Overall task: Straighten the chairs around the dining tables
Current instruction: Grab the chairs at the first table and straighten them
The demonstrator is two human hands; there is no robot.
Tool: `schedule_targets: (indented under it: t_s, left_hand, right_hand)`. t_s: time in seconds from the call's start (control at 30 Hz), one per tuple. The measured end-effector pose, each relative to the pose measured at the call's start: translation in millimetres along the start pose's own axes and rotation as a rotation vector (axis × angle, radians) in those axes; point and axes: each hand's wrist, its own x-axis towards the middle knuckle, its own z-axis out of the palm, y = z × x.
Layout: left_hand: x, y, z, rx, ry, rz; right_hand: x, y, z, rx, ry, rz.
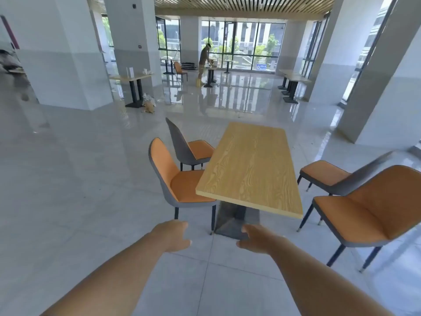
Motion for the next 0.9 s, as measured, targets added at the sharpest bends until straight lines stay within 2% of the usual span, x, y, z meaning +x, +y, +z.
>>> schedule_targets:
  t_s: [0.53, 0.9]
  left_hand:
    - [104.5, -309.0, -95.2, -0.071, 0.0, -0.151]
    - [208.1, -454.9, -153.6, -0.071, -0.02, -0.208]
  right_hand:
    - [253.2, -281.2, -30.2, 0.018, -0.087, -0.118]
    - [430.9, -381.1, -61.9, -0.011, -0.147, -0.131]
